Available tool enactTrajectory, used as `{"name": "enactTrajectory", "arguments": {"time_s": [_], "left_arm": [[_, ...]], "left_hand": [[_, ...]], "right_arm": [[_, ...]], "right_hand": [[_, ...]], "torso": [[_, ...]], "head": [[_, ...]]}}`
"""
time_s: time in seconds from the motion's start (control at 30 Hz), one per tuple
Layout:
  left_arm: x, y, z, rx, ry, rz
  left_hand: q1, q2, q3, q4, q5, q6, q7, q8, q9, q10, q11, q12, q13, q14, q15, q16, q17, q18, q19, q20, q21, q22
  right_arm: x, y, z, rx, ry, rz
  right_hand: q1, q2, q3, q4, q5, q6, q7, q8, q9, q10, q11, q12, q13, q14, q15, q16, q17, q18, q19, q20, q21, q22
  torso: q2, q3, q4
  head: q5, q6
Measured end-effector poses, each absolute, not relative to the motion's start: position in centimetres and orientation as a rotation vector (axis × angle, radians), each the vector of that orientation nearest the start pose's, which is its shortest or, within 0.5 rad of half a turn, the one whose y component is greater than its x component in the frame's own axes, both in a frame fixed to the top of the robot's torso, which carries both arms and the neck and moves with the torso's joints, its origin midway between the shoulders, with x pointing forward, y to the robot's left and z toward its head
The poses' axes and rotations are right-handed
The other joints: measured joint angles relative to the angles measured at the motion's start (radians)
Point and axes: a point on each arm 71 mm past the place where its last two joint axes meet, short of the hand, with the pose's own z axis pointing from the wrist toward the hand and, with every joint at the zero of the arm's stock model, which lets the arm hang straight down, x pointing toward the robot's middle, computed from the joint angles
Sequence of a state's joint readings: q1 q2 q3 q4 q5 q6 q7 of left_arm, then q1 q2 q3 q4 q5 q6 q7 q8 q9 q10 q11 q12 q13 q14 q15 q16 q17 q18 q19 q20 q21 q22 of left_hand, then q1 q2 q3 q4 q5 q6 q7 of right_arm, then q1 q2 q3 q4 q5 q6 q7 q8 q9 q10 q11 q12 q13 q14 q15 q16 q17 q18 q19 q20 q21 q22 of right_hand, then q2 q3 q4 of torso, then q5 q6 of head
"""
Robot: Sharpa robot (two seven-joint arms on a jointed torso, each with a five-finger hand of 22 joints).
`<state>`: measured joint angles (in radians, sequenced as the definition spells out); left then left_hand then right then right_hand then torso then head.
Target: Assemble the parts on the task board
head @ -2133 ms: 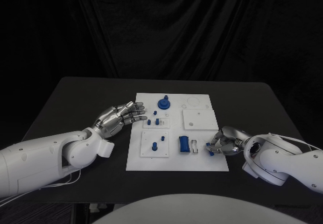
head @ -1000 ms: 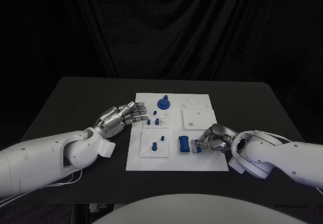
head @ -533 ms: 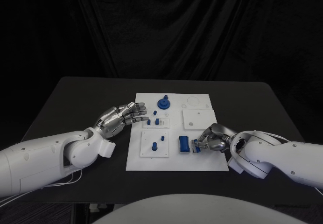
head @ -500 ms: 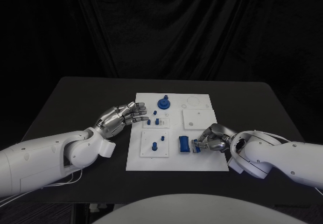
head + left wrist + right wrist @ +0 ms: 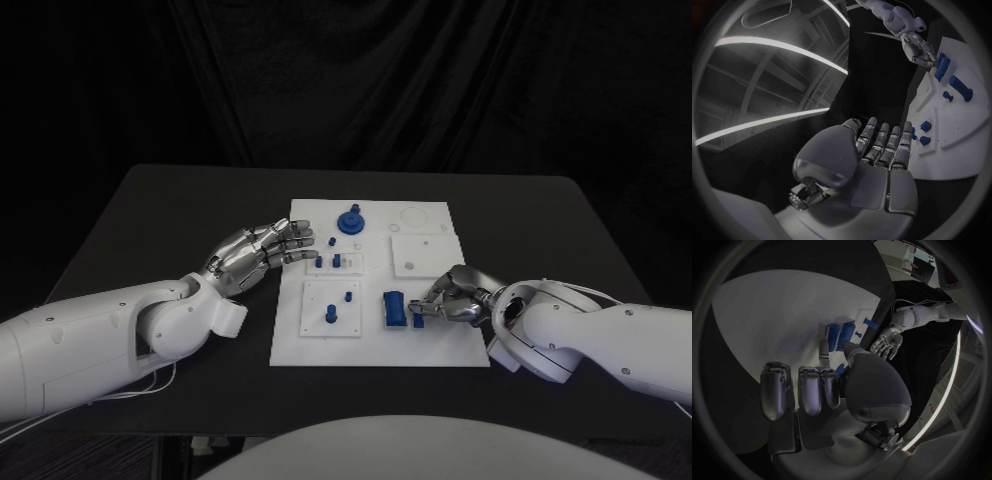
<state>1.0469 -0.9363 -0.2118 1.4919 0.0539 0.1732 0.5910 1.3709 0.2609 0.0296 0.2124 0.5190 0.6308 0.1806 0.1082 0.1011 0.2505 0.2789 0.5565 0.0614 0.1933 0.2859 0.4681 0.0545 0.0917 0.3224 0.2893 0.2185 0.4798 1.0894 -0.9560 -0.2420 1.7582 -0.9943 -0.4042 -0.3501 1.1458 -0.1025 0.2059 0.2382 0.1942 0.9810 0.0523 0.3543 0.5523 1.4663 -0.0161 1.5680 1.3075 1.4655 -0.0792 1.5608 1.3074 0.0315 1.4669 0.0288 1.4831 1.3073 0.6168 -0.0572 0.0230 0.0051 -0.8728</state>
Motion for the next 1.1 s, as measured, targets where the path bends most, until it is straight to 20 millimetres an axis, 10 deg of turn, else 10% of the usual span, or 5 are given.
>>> {"name": "enactTrajectory", "arguments": {"time_s": [0.27, 0.43, 0.7, 1.1], "left_arm": [[41.7, 24.8, -29.0, -1.259, 1.584, -1.887], [41.7, 24.8, -29.0, -1.259, 1.586, -1.888], [41.7, 24.8, -29.0, -1.26, 1.586, -1.887], [41.6, 25.0, -29.0, -1.262, 1.586, -1.884]], "left_hand": [[0.0, 0.0, 0.0, 0.0, 0.0, 0.0, 0.0, 0.0, 0.0, 0.0, 0.0, 0.0, 0.0, 0.0, 0.0, 0.0, 0.0, 0.0, 0.0, 0.0, 0.0, 0.0], [0.0, 0.0, 0.0, 0.0, 0.0, 0.0, 0.0, 0.0, 0.0, 0.0, 0.0, 0.0, 0.0, 0.0, 0.0, 0.0, 0.0, 0.0, 0.0, 0.0, 0.0, 0.0], [0.0, 0.0, 0.004, -0.004, 0.0, 0.0, 0.0, 0.0, 0.0, 0.0, 0.0, 0.0, 0.0, 0.0, 0.0, 0.0, 0.0, 0.0, 0.0, 0.0, 0.0, 0.0], [0.0, 0.0, 0.004, -0.004, 0.0, 0.0, 0.0, 0.0, 0.0, 0.0, 0.0, 0.0, 0.0, 0.0, 0.0, 0.0, 0.0, 0.0, 0.0, 0.0, 0.0, 0.0]], "right_arm": [[37.8, -21.1, -29.5, 0.446, 2.157, 0.627], [37.7, -21.2, -29.4, 0.444, 2.152, 0.626], [37.3, -21.9, -29.0, 0.454, 2.13, 0.633], [36.4, -23.0, -28.7, 0.466, 2.129, 0.631]], "right_hand": [[-0.046, 0.0, -0.073, 0.05, -0.122, 0.0, 0.0, 0.0, -0.003, 0.0, 0.0, 0.0, 0.0, 0.0, 0.0, -0.004, 0.0, 0.0, 0.0, 0.0, -0.005, 0.0], [-0.08, 0.018, -0.095, 0.054, -0.129, 0.0, 0.0, 0.0, -0.002, 0.0, 0.0, 0.0, 0.0, 0.0, 0.0, -0.004, 0.0, 0.0, 0.0, 0.0, -0.005, 0.0], [0.022, 0.04, -0.084, 0.01, 0.045, 0.0, 0.0, 0.029, 0.021, 0.0, 0.0, 0.0, 0.0, 0.0, 0.0, -0.004, 0.0, 0.0, 0.0, 0.0, -0.005, 0.0], [0.084, 0.043, -0.095, -0.015, 0.061, -0.019, -0.019, 0.132, 0.106, 0.0, -0.015, 0.0, 0.0, 0.0, -0.008, -0.004, 0.0, 0.0, -0.003, -0.003, -0.005, 0.001]], "torso": [[-0.001, 0.0, -0.0007], [-0.001, 0.0, -0.0007], [-0.001, 0.0002, -0.0007], [-0.001, 0.0003, -0.0006]], "head": [[0.002, 0.0], [0.002, 0.0], [0.002, 0.0], [0.003, 0.0]]}}
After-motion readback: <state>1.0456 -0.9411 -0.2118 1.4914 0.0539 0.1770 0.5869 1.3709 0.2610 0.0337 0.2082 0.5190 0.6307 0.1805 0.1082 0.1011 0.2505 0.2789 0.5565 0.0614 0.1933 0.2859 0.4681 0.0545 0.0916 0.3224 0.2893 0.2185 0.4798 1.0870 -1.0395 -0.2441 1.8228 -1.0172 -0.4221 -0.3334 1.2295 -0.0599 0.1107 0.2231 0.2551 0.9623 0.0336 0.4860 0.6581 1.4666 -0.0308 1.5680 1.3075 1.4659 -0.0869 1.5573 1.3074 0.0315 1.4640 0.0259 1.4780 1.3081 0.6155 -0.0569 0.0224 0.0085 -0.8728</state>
